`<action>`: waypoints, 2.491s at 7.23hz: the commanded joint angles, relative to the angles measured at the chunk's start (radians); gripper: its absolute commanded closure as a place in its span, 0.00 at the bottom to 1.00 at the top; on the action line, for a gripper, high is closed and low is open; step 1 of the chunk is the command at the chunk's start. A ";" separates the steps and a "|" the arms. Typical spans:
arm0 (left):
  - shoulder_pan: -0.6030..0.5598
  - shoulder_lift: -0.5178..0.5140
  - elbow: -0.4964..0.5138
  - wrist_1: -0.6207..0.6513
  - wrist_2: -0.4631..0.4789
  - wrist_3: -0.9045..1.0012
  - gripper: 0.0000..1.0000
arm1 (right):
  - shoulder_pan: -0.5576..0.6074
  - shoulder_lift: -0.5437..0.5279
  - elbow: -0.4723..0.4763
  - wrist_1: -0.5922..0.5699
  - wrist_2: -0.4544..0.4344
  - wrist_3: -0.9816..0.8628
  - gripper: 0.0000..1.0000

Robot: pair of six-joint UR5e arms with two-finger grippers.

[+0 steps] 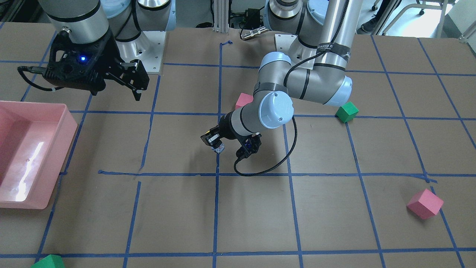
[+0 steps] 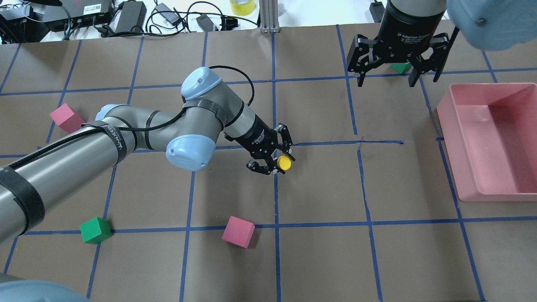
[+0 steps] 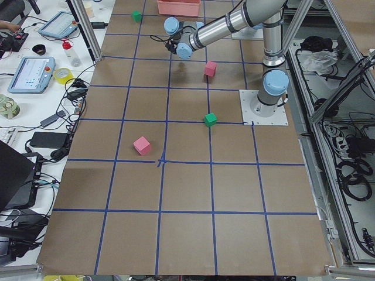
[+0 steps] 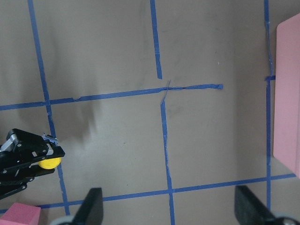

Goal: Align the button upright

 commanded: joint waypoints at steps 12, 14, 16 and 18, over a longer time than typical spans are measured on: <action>0.108 -0.015 0.037 0.010 -0.014 -0.222 0.00 | 0.001 -0.001 0.010 0.000 -0.003 0.000 0.00; 0.112 0.031 0.143 0.010 0.096 -0.175 0.00 | 0.001 -0.001 0.010 0.000 -0.003 -0.002 0.00; 0.123 0.092 0.183 -0.002 0.306 0.288 0.00 | 0.001 -0.001 0.010 0.000 -0.003 -0.002 0.00; 0.238 0.147 0.183 -0.046 0.314 0.588 0.00 | 0.001 -0.001 0.010 0.000 -0.003 -0.002 0.00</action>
